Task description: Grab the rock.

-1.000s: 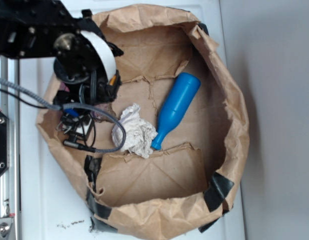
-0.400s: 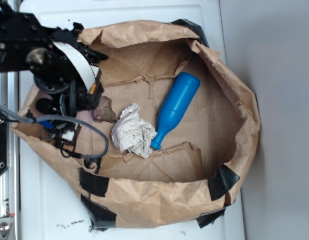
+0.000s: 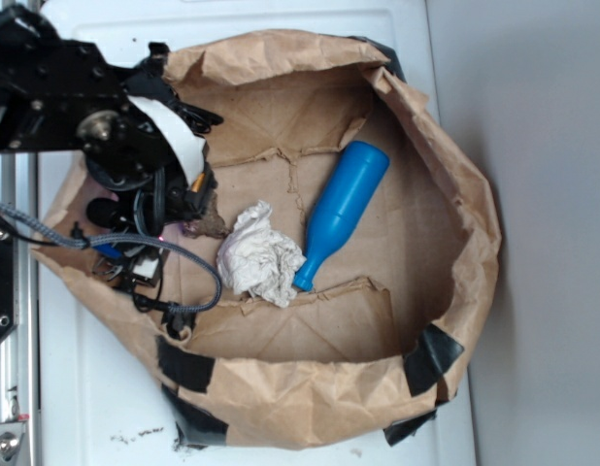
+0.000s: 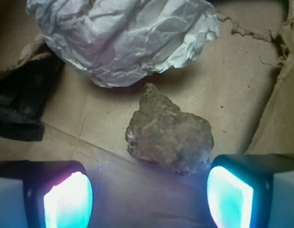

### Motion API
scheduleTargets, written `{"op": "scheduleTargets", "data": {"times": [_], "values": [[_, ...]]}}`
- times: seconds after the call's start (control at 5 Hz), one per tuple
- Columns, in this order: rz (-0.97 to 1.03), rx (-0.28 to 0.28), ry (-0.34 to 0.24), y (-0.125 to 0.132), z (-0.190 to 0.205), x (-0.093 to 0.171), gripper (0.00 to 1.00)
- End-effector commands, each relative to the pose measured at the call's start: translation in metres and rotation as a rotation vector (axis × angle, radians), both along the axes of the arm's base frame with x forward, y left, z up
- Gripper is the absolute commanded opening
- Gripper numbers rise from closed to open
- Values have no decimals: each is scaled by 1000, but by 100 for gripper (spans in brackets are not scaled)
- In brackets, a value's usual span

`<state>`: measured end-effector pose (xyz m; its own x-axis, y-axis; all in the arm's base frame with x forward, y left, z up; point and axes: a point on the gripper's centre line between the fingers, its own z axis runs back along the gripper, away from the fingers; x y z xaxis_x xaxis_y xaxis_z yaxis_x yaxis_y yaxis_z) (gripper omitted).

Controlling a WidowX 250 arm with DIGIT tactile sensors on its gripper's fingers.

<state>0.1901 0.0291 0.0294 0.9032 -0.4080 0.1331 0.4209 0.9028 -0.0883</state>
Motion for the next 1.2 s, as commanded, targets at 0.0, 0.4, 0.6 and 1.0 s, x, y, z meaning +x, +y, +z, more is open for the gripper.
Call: {"op": "scheduleTargets", "data": {"times": [0.0,0.4,0.6,1.0], "values": [[10,10,-8,4,3,15,100],[5,62,41,1,-22,24,100],[15,59,13,2,-22,26,0],[-6,45,-50,3,-17,30,0]]}}
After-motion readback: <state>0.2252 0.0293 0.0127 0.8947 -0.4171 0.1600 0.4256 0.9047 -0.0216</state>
